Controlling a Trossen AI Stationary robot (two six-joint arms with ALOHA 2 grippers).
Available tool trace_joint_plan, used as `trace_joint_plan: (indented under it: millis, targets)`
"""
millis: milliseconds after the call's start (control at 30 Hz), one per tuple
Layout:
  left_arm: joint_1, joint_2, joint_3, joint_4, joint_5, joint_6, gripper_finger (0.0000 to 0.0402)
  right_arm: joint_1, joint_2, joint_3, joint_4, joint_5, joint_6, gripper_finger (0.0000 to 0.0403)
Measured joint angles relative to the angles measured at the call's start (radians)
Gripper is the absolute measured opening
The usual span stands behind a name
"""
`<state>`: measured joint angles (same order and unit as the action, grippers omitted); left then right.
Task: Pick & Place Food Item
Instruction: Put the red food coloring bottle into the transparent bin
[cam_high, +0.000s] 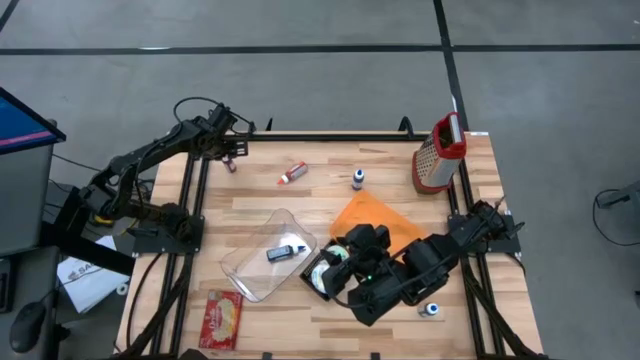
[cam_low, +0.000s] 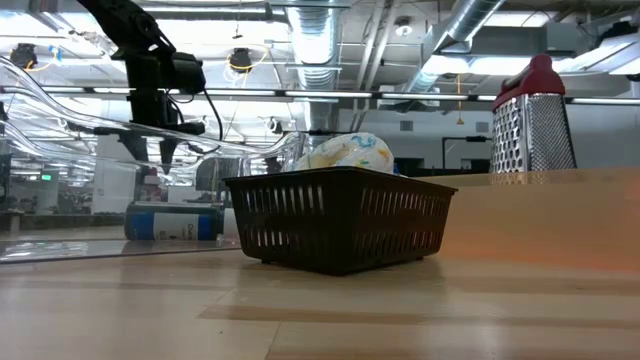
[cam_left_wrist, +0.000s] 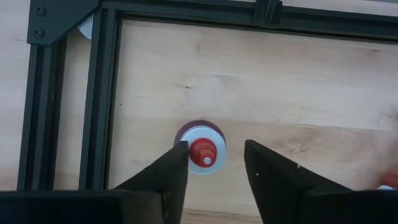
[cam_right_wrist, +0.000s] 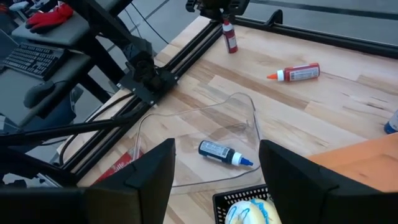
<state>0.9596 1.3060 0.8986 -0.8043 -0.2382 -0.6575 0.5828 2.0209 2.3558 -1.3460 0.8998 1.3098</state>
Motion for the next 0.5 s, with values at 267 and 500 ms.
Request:
trace_joint_plan:
  millis: [267,500]
  targets:
    - [0.0,0.0,0.0,0.0,-0.001,0.0,0.0081,0.006,0.0,0.0,-0.004,0.001,0.0,0.0224]
    - [0.0,0.0,0.001,0.001,-0.002,0.001,0.003,0.006,0.0,0.0,-0.011,0.001,0.0,0.0224]
